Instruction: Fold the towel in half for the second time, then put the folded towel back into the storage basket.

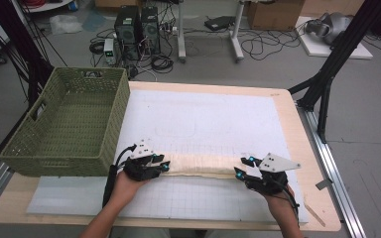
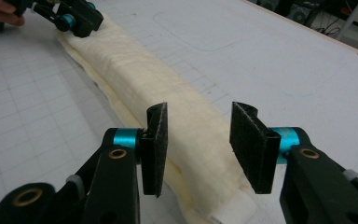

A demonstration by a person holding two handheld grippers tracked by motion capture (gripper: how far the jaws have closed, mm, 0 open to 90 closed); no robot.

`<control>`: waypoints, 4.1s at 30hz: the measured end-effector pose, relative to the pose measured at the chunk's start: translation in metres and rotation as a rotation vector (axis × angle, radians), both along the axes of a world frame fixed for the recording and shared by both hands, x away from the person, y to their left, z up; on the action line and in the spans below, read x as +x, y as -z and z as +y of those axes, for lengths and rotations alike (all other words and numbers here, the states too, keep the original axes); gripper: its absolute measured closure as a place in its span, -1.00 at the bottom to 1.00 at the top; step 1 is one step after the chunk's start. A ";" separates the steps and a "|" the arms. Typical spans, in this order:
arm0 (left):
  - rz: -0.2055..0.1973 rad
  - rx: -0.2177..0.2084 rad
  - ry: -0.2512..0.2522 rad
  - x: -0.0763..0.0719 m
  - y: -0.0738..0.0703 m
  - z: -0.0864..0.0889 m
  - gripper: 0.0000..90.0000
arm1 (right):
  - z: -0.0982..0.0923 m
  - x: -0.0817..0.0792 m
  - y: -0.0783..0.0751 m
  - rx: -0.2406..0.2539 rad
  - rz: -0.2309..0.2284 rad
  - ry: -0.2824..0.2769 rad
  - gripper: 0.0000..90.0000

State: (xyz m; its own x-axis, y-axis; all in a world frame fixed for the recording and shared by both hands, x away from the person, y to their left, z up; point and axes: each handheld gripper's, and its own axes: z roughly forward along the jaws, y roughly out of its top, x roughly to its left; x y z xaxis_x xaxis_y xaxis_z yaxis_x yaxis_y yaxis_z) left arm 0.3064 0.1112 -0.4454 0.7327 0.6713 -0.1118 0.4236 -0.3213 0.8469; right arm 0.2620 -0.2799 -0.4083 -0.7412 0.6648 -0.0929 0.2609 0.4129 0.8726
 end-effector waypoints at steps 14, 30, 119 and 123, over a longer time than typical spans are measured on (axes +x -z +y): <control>0.003 0.027 0.007 0.000 0.003 -0.001 0.38 | 0.061 0.029 0.033 -0.140 0.100 0.005 0.53; 0.019 0.044 -0.003 -0.003 0.004 0.006 0.32 | -0.002 0.019 0.036 -0.141 0.137 0.153 0.54; -0.166 -0.183 -0.122 -0.019 -0.026 0.055 -0.49 | -0.042 -0.037 0.011 0.035 0.008 0.349 -0.74; -0.162 -0.202 -0.116 -0.020 -0.026 0.055 -0.49 | -0.042 -0.037 0.013 0.032 0.016 0.346 -0.74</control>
State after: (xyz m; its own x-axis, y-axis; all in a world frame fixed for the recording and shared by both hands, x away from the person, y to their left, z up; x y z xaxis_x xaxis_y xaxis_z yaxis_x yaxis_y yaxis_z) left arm 0.2867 0.1664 -0.4189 0.6717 0.7277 -0.1390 0.3012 -0.0967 0.9486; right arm 0.2254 -0.3223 -0.4214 -0.4726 0.8793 -0.0585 0.3944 0.2704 0.8783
